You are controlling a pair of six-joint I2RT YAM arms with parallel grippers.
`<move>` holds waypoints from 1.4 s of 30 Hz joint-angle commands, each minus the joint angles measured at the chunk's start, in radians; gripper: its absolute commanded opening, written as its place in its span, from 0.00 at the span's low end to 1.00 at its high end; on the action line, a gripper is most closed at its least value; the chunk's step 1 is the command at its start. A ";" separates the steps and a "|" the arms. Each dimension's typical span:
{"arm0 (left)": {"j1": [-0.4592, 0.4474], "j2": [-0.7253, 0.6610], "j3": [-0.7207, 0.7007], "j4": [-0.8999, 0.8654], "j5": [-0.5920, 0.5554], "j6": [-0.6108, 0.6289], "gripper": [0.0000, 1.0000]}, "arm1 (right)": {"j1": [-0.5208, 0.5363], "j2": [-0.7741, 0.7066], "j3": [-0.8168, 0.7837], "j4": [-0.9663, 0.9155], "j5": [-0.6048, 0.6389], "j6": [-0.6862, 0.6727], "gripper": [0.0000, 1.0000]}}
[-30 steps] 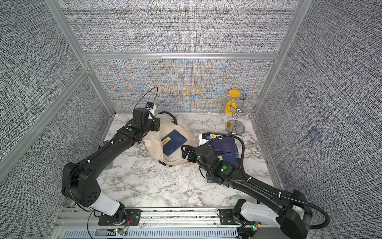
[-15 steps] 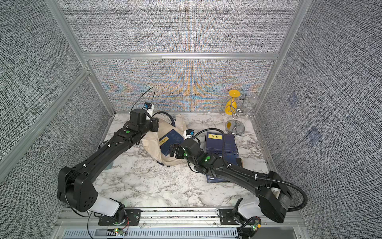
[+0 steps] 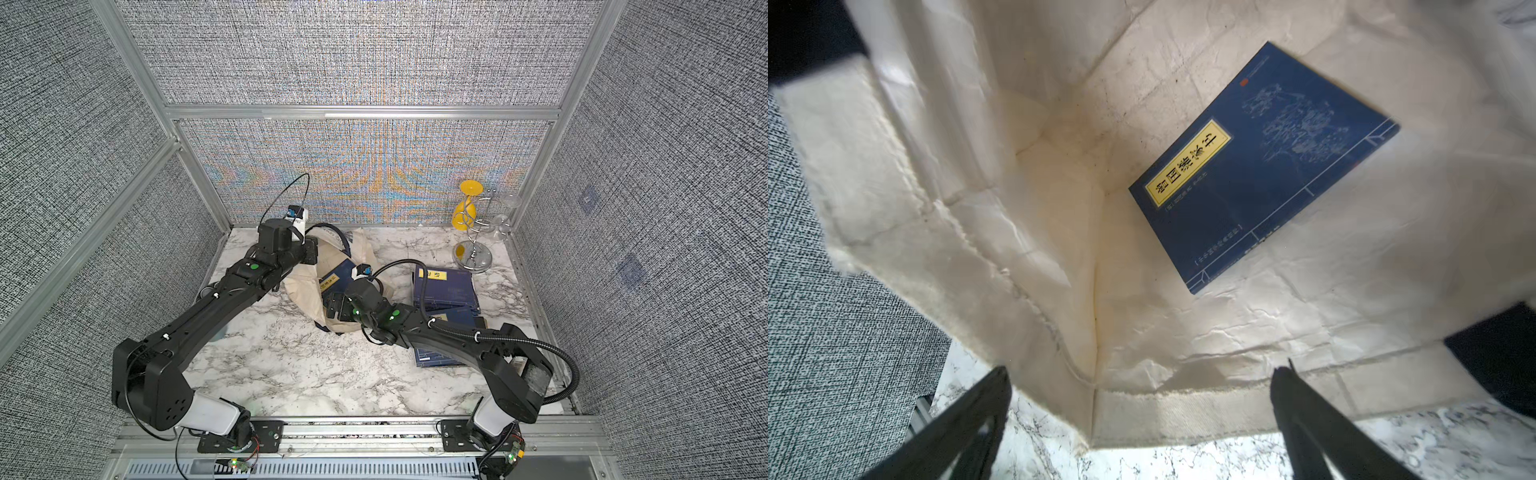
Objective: Take out the books from the canvas bag
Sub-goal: Pick up the book from the canvas bag.
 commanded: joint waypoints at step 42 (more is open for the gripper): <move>-0.022 -0.120 -0.100 0.231 0.072 -0.061 0.00 | 0.110 0.119 -0.185 0.304 0.280 0.363 0.81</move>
